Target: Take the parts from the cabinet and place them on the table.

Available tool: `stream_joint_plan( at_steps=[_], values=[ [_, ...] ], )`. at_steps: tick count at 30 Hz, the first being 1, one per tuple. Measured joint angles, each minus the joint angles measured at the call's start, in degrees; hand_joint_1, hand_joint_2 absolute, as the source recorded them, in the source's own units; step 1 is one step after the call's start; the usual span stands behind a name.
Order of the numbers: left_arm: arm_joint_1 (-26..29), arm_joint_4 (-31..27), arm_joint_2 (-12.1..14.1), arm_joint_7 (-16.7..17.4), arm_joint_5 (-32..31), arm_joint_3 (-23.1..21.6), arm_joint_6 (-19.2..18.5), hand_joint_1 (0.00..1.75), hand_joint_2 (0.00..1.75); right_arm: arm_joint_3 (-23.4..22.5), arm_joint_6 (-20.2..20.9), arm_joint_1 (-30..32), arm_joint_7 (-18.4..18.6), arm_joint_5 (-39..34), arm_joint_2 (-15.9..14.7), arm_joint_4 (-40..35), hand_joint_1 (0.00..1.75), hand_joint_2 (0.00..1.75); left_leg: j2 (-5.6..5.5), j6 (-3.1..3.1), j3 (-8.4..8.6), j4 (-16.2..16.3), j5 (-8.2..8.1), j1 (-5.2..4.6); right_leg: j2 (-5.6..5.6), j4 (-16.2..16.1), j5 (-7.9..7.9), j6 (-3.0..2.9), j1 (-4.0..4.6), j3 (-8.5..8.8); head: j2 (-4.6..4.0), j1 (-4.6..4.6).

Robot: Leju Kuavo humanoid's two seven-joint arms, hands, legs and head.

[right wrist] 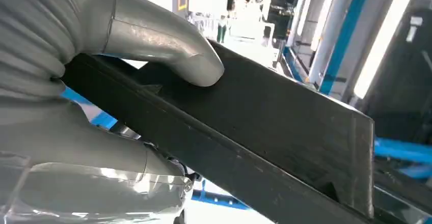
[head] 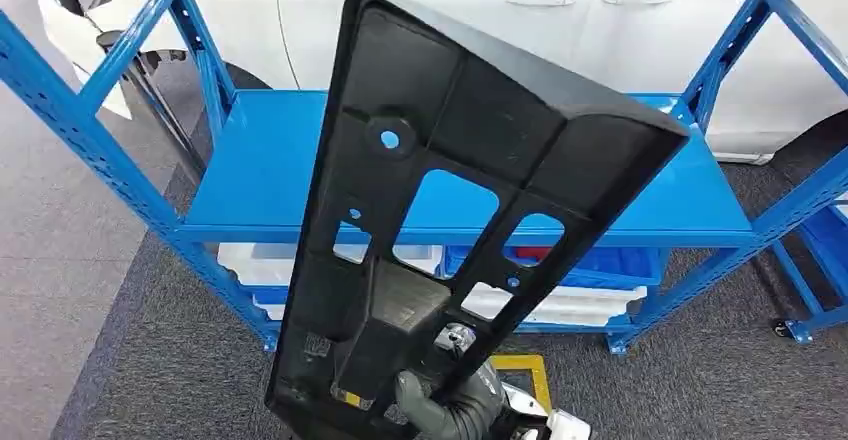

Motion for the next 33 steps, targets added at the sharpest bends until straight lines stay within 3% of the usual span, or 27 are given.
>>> stream_joint_plan(
  at_steps=[1, 2, 3, 4, 6, 7, 8, 10, 11, 12, 13, 15, 16, 17, 18, 20, 21, 22, 23, 25, 26, 27, 28, 31, 32, 33],
  values=[
    [0.14, 0.00, -0.04, -0.11, 0.04, 0.15, 0.02, 0.00, 1.75, 0.00, 0.02, 0.01, 0.02, -0.02, 0.04, 0.17, 1.75, 1.75, 0.10, 0.68, -0.39, -0.51, 0.73, 0.15, 0.13, 0.00, 0.25, 0.47, -0.02, -0.19, 0.00, 0.02],
    [0.09, 0.00, -0.09, -0.22, 0.04, 0.22, 0.02, 0.00, 1.75, 0.00, 0.00, 0.06, 0.02, -0.07, 0.04, 0.26, 1.75, 1.75, 0.34, 1.05, -0.46, -0.62, 1.22, 0.33, 0.21, 0.67, -1.04, 0.67, -0.36, -0.62, 0.00, 0.00],
    [0.06, 0.00, -0.11, -0.39, 0.04, 0.30, 0.02, 0.00, 1.75, -0.02, 0.02, 0.07, 0.02, -0.11, 0.04, 0.39, 1.75, 1.75, 0.38, 1.57, -1.15, -0.61, 1.71, 0.31, 0.20, 3.01, -4.08, 0.88, -0.36, -1.64, 0.00, 0.00],
    [0.11, 0.00, -0.15, -0.59, 0.04, 0.39, 0.02, 0.00, 1.75, -0.04, 0.02, 0.10, 0.02, -0.11, 0.04, 0.57, 1.75, 1.75, 0.42, 1.72, -1.86, -0.58, 2.24, 0.26, 0.20, 7.36, -7.78, 1.11, -0.47, -3.06, 0.02, 0.02],
    [0.25, 0.00, -0.17, -0.66, 0.02, 0.50, -0.09, 0.00, 1.75, -0.06, 0.02, 0.41, 0.02, -0.09, 0.04, 1.03, 1.75, 1.75, 0.50, 1.76, -3.42, -0.44, 3.29, 0.04, 0.19, 16.53, -12.35, 1.47, -0.54, -5.55, 0.00, 0.00],
    [0.33, 0.00, -0.20, -0.65, -0.04, 0.50, -0.18, 0.00, 1.75, -0.11, 0.04, 0.70, 0.00, -0.09, 0.04, 1.22, 1.75, 1.75, 0.50, 1.73, -4.16, -0.32, 3.73, -0.03, 0.19, 18.02, -12.14, 1.49, -0.53, -5.35, 0.02, 0.00],
    [0.38, 0.00, -0.20, -0.63, -0.07, 0.50, -0.22, 0.00, 1.75, -0.18, 0.02, 0.89, 0.00, -0.09, 0.04, 1.38, 1.75, 1.75, 0.50, 1.70, -4.72, -0.18, 4.07, -0.07, 0.20, 17.24, -11.09, 1.41, -0.52, -4.21, 0.00, 0.00],
    [0.33, 0.00, -0.24, -0.63, -0.07, 0.52, -0.26, 0.00, 1.75, -0.35, 0.04, 1.04, -0.02, -0.09, 0.04, 1.64, 1.75, 1.75, 0.44, 1.56, -5.99, 0.04, 4.92, -0.31, 0.20, 9.29, -7.15, 0.78, -0.46, 1.63, 0.00, 0.00],
    [0.29, 0.00, -0.35, -0.61, -0.09, 0.52, -0.31, 0.00, 1.75, -0.39, 0.04, 1.03, -0.09, -0.11, 0.04, 1.64, 1.75, 1.75, 0.38, 1.42, -6.42, 0.10, 5.39, -0.36, 0.21, 3.36, -6.31, 0.13, -0.27, 5.79, 0.00, 0.00],
    [0.29, 0.00, -0.50, -0.61, -0.13, 0.55, -0.35, 0.00, 1.75, -0.44, 0.04, 1.00, -0.13, -0.11, 0.04, 1.62, 1.75, 1.75, 0.32, 1.10, -6.65, 0.15, 5.78, -0.55, 0.15, -1.08, -8.00, -0.36, 0.13, 8.41, 0.02, 0.00],
    [0.28, 0.00, -0.50, -0.55, -0.28, 0.55, -0.44, 0.00, 1.75, -0.50, 0.07, 1.20, -0.18, -0.15, 0.04, 1.62, 1.75, 1.75, 0.36, 0.72, -6.48, -0.17, 6.22, -0.41, 0.09, -1.27, -7.28, -0.30, 0.25, 8.45, 0.02, -0.05],
    [0.32, 0.00, -0.55, -0.50, -0.50, 0.55, -0.74, 0.00, 1.75, -0.81, 0.04, 1.59, -0.22, -0.20, 0.04, 1.59, 1.75, 1.75, 0.43, -0.05, -6.49, -0.54, 7.31, -0.06, 0.22, -1.53, -6.61, -0.98, 0.69, 7.98, 0.02, 0.02],
    [0.47, 0.00, -0.63, -0.41, -0.68, 0.55, -0.81, 0.00, 1.75, -0.94, 0.02, 1.93, -0.22, -0.17, 0.04, 1.55, 1.75, 1.75, 0.37, -0.47, -6.52, -0.90, 7.92, -0.19, 0.18, -2.07, -5.82, -1.46, 0.63, 7.73, 0.00, 0.02],
    [0.54, 0.00, -0.61, -0.24, -0.72, 0.55, -0.83, 0.00, 1.75, -1.14, -0.04, 2.22, -0.22, -0.15, 0.04, 1.53, 1.75, 1.75, 0.38, -0.65, -6.83, -0.72, 7.35, -0.07, -0.21, -2.66, -4.81, -1.86, -0.11, 7.31, 0.00, 0.02],
    [0.54, 0.00, -0.61, -0.22, -0.72, 0.55, -0.92, 0.00, 1.75, -1.27, -0.07, 2.45, -0.24, -0.07, 0.07, 1.51, 1.75, 1.75, 0.35, -0.94, -7.66, 0.86, 4.00, -0.10, -0.22, -2.80, -4.01, -2.38, -0.04, 6.47, 0.00, 0.02],
    [0.27, 0.00, -0.61, -0.09, -0.92, 0.55, -1.07, 0.00, 1.75, -1.51, -0.11, 3.14, -0.31, -0.02, 0.09, 1.42, 1.75, 1.75, 0.36, -1.44, -9.16, 8.25, -3.24, 0.13, -0.41, -2.78, -2.69, -2.59, 0.01, 4.88, 0.00, 0.02],
    [0.22, 0.00, -0.61, -0.04, -1.03, 0.55, -1.09, 0.00, 1.75, -1.66, -0.11, 3.46, -0.33, 0.02, 0.07, 1.42, 1.75, 1.75, 0.38, -1.68, -9.81, 12.55, -5.50, 0.16, -0.49, -2.64, -2.06, -2.58, 0.03, 3.96, 0.00, 0.00],
    [0.19, 0.00, -0.61, 0.00, -1.14, 0.55, -1.12, 0.00, 1.75, -1.73, -0.11, 3.69, -0.31, 0.07, 0.07, 1.42, 1.75, 1.75, 0.38, -1.86, -9.88, 16.17, -5.95, 0.16, -0.53, -2.42, -1.33, -2.49, 0.02, 2.88, 0.00, 0.00],
    [0.20, 0.00, -0.61, 0.09, -1.27, 0.55, -1.14, 0.00, 1.75, -1.77, -0.11, 3.81, -0.31, 0.13, 0.07, 1.42, 1.75, 1.75, 0.38, -1.99, -8.93, 17.11, -4.53, 0.23, -0.54, -2.20, -0.73, -2.39, 0.00, 1.78, 0.00, 0.00],
    [0.21, 0.00, -0.61, 0.37, -1.33, 0.52, -1.18, 0.00, 1.75, -1.90, -0.11, 3.89, -0.31, 0.24, 0.09, 1.42, 1.75, 1.75, 0.38, -2.09, -3.89, 12.11, -0.27, 0.40, -0.49, -1.49, 0.36, -2.05, -0.11, -0.23, 0.00, 0.00],
    [0.40, 0.00, -0.61, 0.48, -1.33, 0.52, -1.25, 0.00, 1.75, -1.99, -0.11, 3.89, -0.31, 0.35, 0.09, 1.42, 1.75, 1.75, 0.38, -2.09, -0.27, 7.36, 0.40, 0.48, -0.38, -1.01, 0.75, -1.77, -0.14, -1.12, 0.00, 0.00],
    [0.37, 0.00, -0.61, 0.50, -1.36, 0.50, -1.27, 0.00, 1.75, -2.10, -0.11, 3.90, -0.31, 0.48, 0.20, 1.38, 1.75, 1.75, 0.34, -2.02, 3.45, 1.85, -1.73, 0.55, -0.32, -0.42, 1.15, -1.38, 0.03, -1.90, 0.02, 0.00],
    [0.29, 0.00, -0.61, 0.50, -1.44, 0.46, -1.36, 0.00, 1.75, -2.25, -0.11, 3.87, -0.09, 0.61, 0.28, 1.16, 1.75, 1.75, 0.10, -1.48, 5.60, -2.35, -3.37, 0.13, -0.36, 0.04, 1.53, -0.97, 0.11, -2.33, 0.02, 0.00],
    [0.55, 0.00, -0.61, 0.55, -1.51, 0.46, -1.68, 0.00, 1.75, -2.36, -0.11, 3.78, 0.17, 0.79, 0.59, 1.03, 1.75, 1.75, 0.12, -0.07, 4.07, -1.55, -2.50, -0.05, -0.49, -0.38, 3.31, 0.05, 0.11, -2.49, 0.00, 0.02],
    [0.63, 0.00, -0.66, 0.55, -1.51, 0.46, -1.82, 0.00, 1.75, -2.45, -0.11, 3.81, 0.26, 0.79, 0.59, 1.03, 1.75, 1.75, 0.42, 0.55, 3.49, -1.86, -1.62, 0.20, -0.32, -0.17, 3.09, 0.46, -0.10, -2.93, 0.00, 0.02],
    [0.55, 0.00, -0.66, 0.55, -1.51, 0.46, -1.84, 0.00, 1.75, -2.62, -0.11, 3.91, 0.46, 0.79, 0.59, 0.94, 1.75, 1.75, 0.65, 0.99, 2.73, -1.77, -0.96, 0.14, -0.17, 0.92, 0.69, 0.72, -0.40, -3.65, 0.02, 0.00]
  ],
)
